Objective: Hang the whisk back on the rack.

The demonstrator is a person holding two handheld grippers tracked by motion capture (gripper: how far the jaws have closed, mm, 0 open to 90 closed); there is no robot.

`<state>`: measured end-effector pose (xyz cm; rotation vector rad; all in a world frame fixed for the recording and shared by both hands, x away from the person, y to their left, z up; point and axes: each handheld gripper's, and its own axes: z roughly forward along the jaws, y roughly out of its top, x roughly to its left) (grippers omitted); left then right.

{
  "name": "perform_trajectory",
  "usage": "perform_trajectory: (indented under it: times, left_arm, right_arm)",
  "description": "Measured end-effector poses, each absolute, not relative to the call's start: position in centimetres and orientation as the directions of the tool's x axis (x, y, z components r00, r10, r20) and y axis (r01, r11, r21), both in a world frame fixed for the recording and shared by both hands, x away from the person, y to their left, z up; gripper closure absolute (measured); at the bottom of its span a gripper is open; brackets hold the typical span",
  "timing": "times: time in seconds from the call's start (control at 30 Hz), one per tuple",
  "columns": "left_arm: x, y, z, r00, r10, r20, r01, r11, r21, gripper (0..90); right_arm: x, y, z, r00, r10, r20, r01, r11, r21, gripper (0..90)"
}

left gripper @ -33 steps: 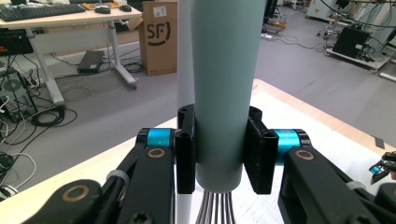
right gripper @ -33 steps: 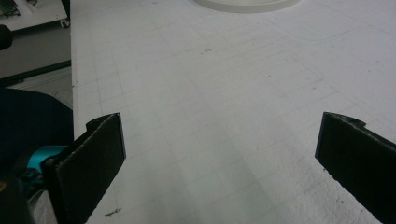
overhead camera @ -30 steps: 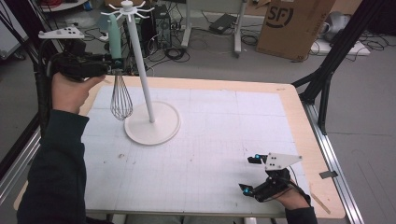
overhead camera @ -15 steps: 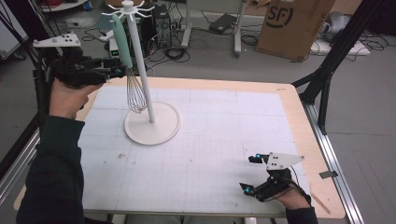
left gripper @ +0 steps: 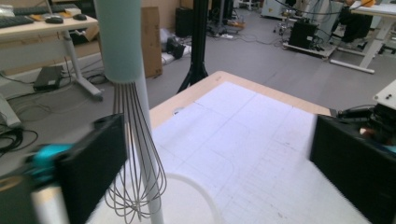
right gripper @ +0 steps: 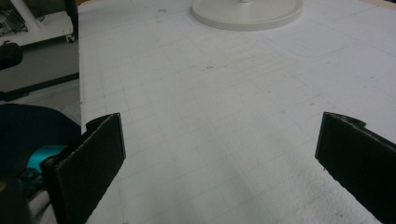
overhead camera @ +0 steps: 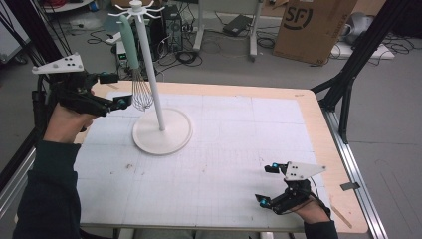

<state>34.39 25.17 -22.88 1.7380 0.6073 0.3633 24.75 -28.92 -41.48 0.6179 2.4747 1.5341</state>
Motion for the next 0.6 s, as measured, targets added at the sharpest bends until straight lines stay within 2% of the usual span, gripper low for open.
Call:
perform_trajectory:
  times: [0.6]
  left_arm:
    - [32.1,23.9,-25.8,0.862,0.501,-0.070,0.185,-0.184,0.965,1.6]
  right_arm:
    - [24.9,-29.5,-40.4,-0.882,0.461,0.097,0.261,0.308,0.915,0.5]
